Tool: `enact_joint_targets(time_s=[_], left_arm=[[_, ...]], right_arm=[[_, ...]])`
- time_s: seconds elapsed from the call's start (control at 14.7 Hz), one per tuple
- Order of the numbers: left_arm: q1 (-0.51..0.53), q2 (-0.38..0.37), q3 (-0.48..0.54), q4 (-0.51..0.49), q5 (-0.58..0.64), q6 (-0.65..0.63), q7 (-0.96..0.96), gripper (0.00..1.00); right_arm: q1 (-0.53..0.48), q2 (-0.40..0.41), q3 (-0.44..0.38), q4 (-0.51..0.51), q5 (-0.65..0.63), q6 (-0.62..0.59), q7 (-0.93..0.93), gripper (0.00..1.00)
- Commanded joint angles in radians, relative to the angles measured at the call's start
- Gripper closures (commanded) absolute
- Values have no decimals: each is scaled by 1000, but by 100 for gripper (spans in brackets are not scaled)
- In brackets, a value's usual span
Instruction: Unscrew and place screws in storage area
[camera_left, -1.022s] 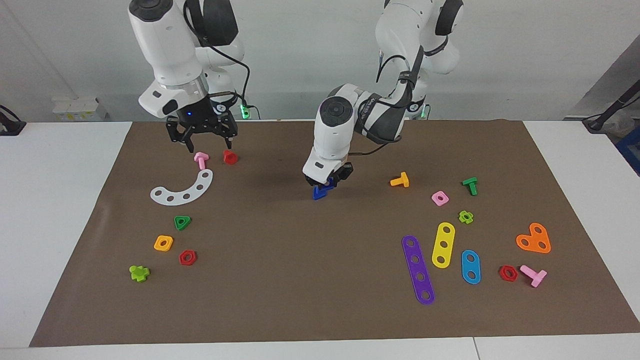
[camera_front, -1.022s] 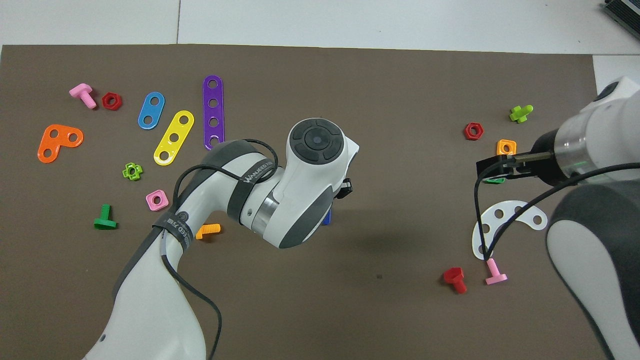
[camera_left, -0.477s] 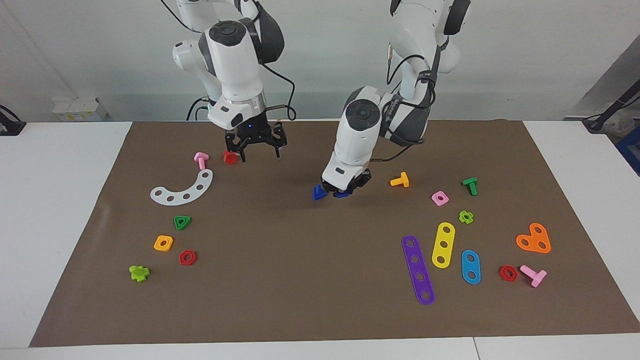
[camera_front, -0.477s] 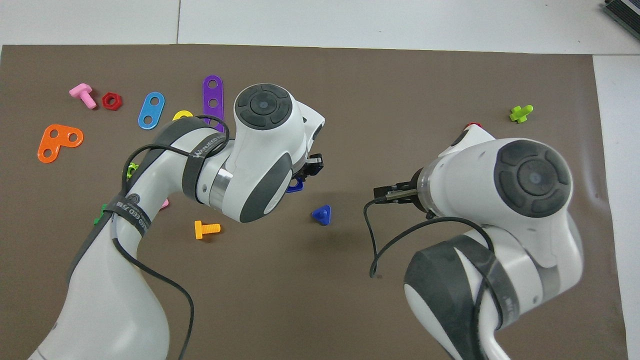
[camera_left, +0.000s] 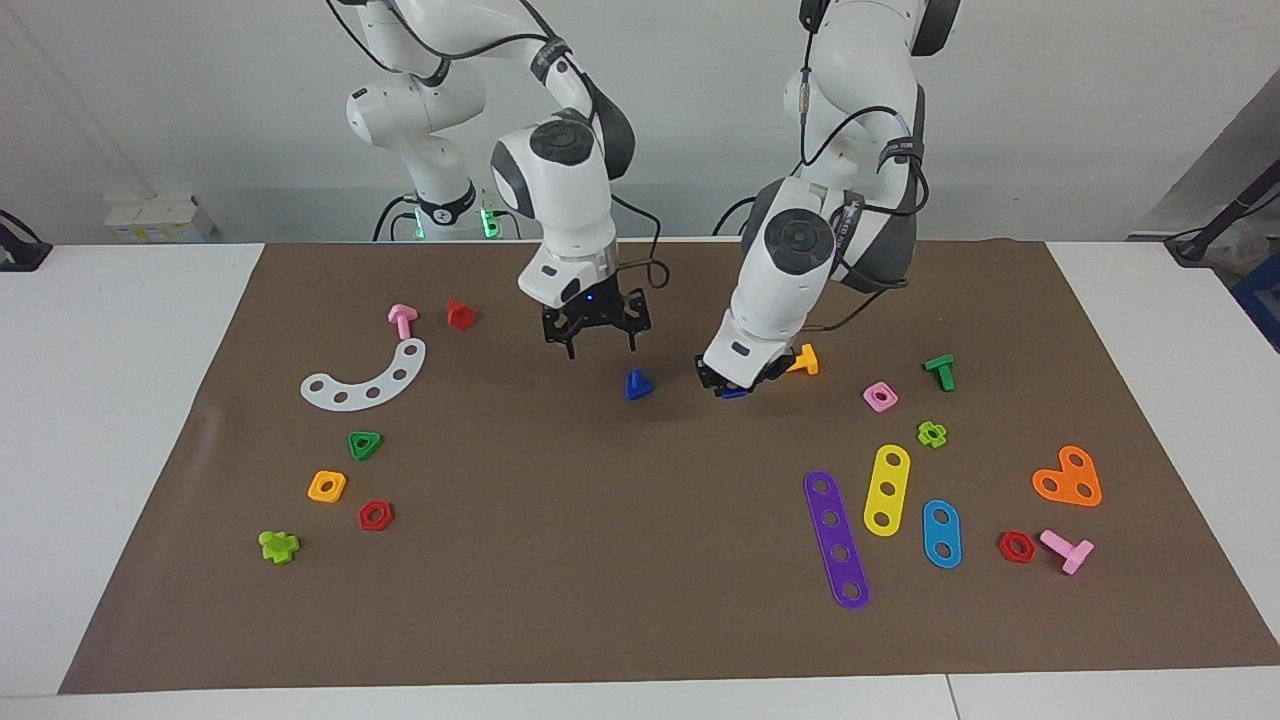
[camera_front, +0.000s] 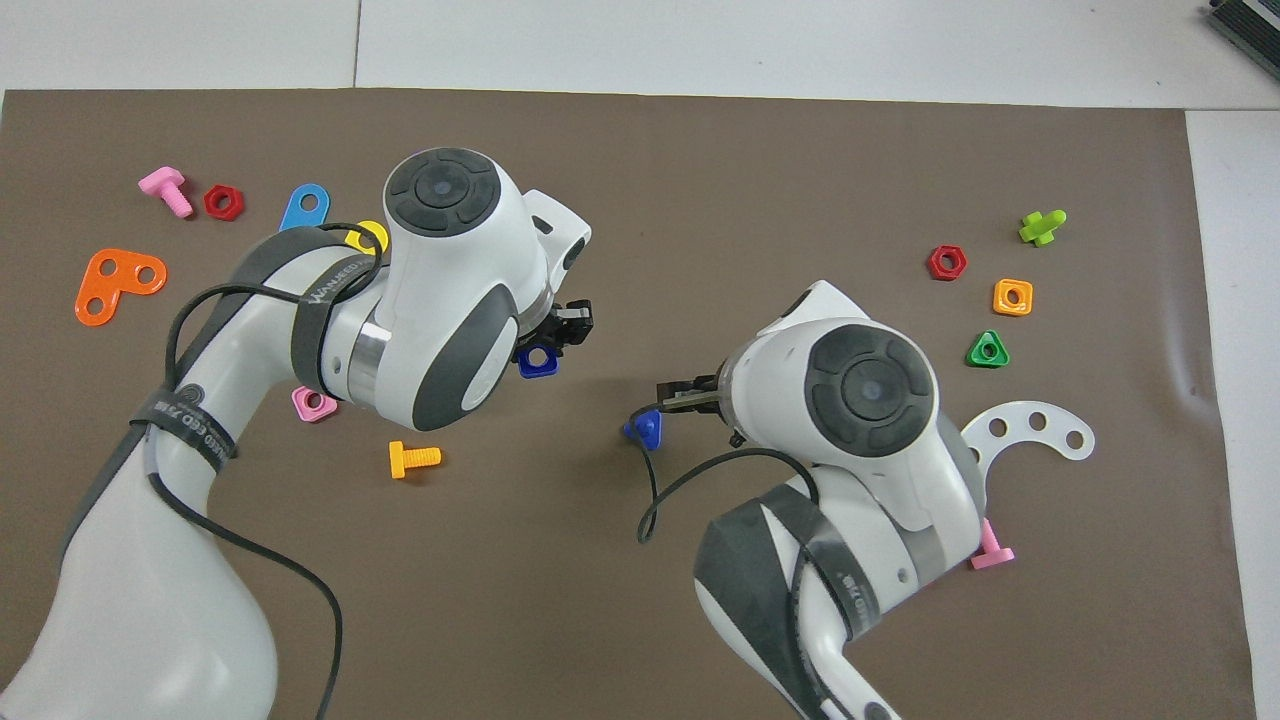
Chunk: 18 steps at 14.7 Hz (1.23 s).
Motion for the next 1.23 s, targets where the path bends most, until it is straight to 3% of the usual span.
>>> enact_joint_targets(time_s=[0.0, 0.27, 0.48, 0.68, 1.16], left_arm=[[47, -74, -2, -116, -19, 37, 89, 100], [133, -87, -2, -162, -19, 63, 198, 100], [171, -107, -2, -254, -18, 207, 241, 100], [213, -114, -2, -285, -18, 244, 313, 100], [239, -129, -2, -419, -18, 436, 347, 100]], right_arm=[[45, 54, -5, 5, -14, 66, 52, 5], [77, 100, -5, -4, -67, 97, 73, 11], [93, 131, -7, -7, -132, 131, 101, 14], [91, 128, -7, -19, -133, 126, 102, 17], [91, 122, -5, -33, -133, 100, 124, 46]])
